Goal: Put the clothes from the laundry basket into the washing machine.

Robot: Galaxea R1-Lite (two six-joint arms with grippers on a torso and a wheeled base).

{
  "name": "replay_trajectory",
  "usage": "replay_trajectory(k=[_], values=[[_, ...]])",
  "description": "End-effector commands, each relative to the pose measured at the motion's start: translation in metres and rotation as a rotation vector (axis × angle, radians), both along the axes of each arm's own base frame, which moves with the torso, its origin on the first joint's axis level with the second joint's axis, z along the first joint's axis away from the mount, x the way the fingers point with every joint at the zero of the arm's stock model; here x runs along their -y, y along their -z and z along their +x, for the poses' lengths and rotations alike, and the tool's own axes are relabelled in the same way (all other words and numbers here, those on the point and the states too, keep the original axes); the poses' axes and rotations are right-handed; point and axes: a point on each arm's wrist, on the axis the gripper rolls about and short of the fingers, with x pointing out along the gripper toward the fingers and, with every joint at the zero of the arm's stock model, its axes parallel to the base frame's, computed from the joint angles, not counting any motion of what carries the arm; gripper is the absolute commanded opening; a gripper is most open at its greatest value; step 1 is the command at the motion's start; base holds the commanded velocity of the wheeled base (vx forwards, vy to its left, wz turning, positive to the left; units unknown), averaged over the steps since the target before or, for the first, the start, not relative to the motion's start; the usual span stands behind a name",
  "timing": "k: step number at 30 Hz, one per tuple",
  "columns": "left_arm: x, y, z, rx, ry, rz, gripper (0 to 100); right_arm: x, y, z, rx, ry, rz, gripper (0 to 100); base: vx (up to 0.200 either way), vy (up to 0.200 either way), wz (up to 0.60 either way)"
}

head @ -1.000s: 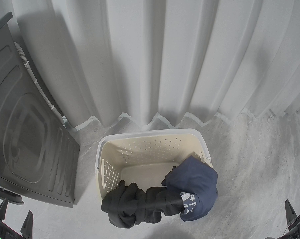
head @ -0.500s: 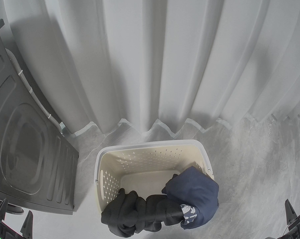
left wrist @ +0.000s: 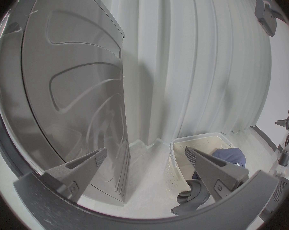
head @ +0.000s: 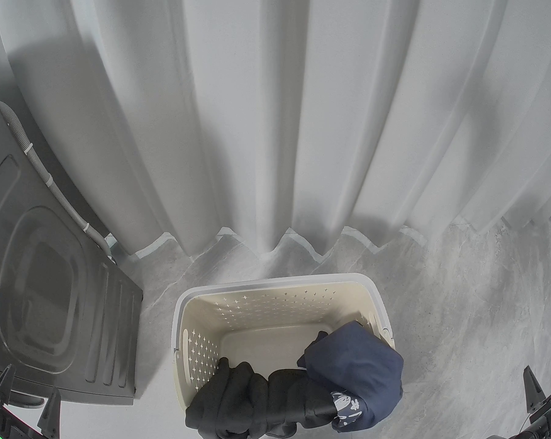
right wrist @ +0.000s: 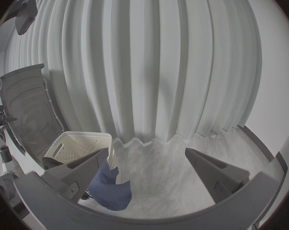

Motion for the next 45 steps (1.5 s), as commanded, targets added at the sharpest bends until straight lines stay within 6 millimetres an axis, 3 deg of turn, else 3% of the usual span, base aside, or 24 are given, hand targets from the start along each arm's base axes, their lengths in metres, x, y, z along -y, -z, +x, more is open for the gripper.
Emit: replay_trajectory(k=[1, 17, 45], values=[[0.0000, 0.0043, 0.0003, -0.005, 0.000, 0.001, 100, 0.0000, 0.0045, 0.0010, -0.013, 0.000, 0.000, 100, 0.000, 0.000, 0.00], [0.0000, 0.0044, 0.0002, -0.003, 0.000, 0.000, 100, 0.0000, 0.0045, 0.0010, -0.013, 0.000, 0.000, 100, 0.113, 0.000, 0.00], [0.0000, 0.0044, 0.0002, -0.003, 0.000, 0.000, 100, 0.0000, 0.0045, 0.0010, -0.013, 0.000, 0.000, 100, 0.021, 0.000, 0.00]])
